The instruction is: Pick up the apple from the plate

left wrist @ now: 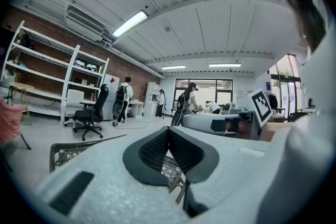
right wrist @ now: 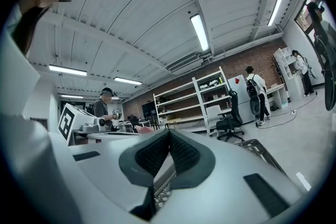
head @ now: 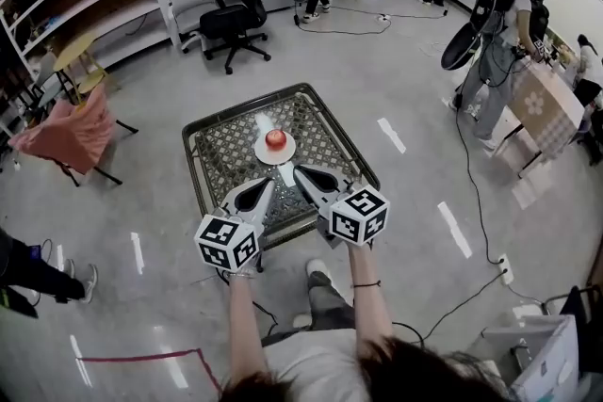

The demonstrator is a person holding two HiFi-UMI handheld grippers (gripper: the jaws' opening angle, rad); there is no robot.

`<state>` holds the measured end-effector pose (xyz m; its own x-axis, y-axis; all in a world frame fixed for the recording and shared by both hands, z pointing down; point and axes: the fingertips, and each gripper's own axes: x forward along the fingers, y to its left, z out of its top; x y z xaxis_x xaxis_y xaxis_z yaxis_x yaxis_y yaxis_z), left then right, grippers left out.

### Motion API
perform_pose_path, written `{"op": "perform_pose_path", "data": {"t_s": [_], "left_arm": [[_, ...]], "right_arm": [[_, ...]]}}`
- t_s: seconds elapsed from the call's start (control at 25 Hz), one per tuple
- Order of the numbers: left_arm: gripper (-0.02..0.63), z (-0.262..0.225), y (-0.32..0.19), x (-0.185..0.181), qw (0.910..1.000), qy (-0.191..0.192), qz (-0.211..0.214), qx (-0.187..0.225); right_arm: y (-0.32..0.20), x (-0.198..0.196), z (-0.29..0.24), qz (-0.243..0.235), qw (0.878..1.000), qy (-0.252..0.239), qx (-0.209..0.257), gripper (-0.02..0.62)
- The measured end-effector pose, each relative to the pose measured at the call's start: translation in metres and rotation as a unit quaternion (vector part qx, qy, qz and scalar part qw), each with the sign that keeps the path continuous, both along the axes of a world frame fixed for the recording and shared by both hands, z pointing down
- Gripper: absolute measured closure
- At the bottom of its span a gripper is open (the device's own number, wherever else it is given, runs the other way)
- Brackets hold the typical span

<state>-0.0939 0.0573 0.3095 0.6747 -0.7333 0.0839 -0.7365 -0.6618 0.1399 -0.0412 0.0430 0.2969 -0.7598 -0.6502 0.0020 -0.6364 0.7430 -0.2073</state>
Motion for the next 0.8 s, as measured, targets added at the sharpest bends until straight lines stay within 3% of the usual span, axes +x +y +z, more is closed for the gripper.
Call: {"op": "perform_pose_path", "data": {"t_s": [0.8], "left_arm": [[0.597, 0.007, -0.124, 0.009, 0.9982, 0.001, -0.054, -0.025]], "right_arm": [[-0.134, 0.005, 0.003, -0.060, 0.998, 0.003, -0.024, 0.586]]}}
